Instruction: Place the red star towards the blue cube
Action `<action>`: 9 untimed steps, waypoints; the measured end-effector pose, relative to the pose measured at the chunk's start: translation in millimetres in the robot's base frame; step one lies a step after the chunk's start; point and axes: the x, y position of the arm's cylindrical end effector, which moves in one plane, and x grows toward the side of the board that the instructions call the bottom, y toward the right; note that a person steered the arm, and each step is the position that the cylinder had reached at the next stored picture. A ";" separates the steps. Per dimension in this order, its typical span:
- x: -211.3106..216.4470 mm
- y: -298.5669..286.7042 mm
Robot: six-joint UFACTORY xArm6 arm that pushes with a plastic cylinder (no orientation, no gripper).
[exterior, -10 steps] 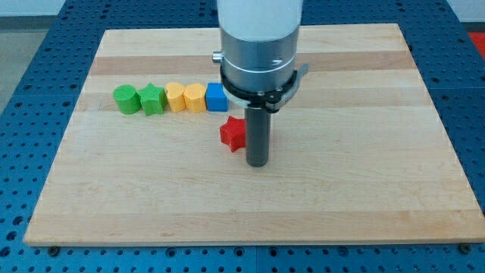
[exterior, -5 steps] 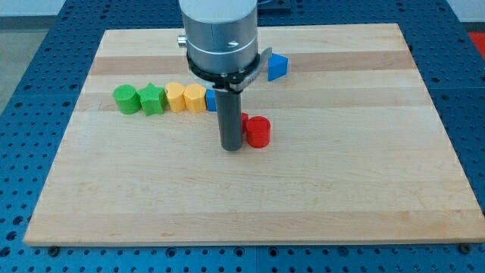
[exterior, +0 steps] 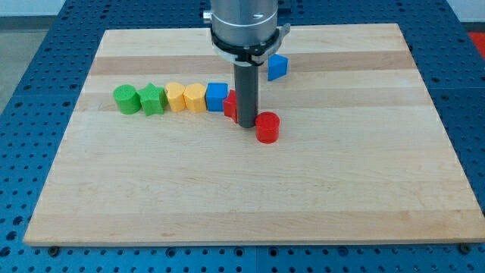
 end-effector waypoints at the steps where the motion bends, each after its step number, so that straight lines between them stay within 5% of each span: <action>1: -9.2 1.3; 4: -21.4 30.7; 6: -71.4 38.6; 9: -93.9 -42.4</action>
